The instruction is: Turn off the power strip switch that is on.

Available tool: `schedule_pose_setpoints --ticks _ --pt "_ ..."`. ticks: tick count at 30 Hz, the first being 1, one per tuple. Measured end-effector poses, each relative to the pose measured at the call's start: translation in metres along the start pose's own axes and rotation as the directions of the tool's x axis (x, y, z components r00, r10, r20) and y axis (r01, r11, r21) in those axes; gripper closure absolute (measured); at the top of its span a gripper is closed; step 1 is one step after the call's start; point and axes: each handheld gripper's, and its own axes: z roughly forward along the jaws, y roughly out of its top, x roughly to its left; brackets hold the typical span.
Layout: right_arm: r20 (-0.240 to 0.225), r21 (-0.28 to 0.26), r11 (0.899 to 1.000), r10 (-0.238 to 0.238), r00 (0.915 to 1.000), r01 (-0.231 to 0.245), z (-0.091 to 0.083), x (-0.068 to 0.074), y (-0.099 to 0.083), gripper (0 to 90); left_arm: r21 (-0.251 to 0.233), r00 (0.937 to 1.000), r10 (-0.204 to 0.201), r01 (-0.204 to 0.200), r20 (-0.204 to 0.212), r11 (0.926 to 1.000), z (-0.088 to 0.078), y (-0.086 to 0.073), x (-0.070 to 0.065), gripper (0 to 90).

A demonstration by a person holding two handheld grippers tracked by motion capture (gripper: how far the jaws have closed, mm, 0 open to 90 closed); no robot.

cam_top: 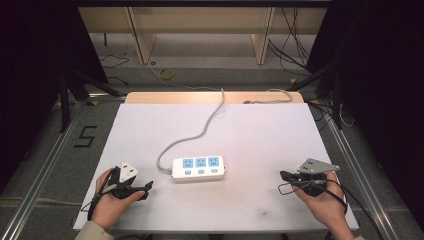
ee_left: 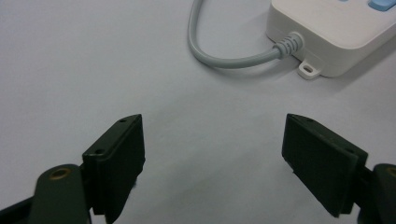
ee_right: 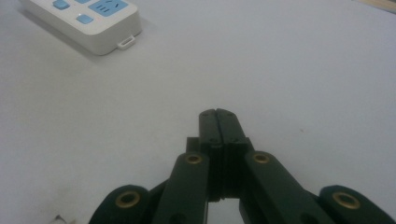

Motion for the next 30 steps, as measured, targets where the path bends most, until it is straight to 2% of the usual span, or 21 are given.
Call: schedule_pose_setpoints --ticks 30 --pt "-0.027 0.019 0.999 -0.035 0.999 0.036 0.009 0.005 0.02 90.0 -0.01 1.0 -0.005 0.005 0.001 0.9999 0.0 0.001 0.0 21.0"
